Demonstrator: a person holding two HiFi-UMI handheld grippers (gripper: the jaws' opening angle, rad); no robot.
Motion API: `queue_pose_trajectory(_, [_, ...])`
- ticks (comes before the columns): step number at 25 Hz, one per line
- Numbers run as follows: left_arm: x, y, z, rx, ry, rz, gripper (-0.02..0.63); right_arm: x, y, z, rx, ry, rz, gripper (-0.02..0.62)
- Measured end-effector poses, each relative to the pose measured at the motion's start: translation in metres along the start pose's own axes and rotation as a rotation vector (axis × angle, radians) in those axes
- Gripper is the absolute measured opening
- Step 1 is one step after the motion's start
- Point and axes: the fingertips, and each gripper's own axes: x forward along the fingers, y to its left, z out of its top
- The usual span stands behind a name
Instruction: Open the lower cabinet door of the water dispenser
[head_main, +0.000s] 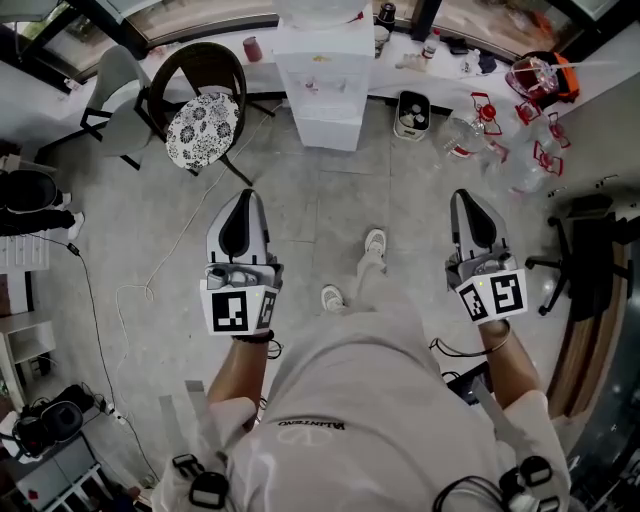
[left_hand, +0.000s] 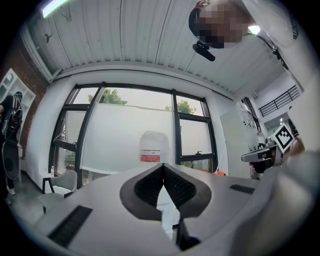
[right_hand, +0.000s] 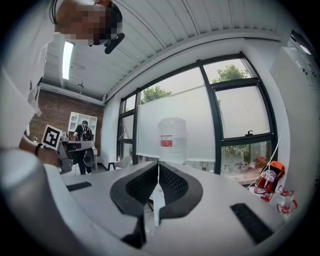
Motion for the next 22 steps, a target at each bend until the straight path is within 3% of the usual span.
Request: queue_pose_trajectory(22, [0.198,-0.021,-0.079,0.016,0.078,0.102,0.005,0.171,-0.138,-0.055,0.034,0.057,0.227,0.015])
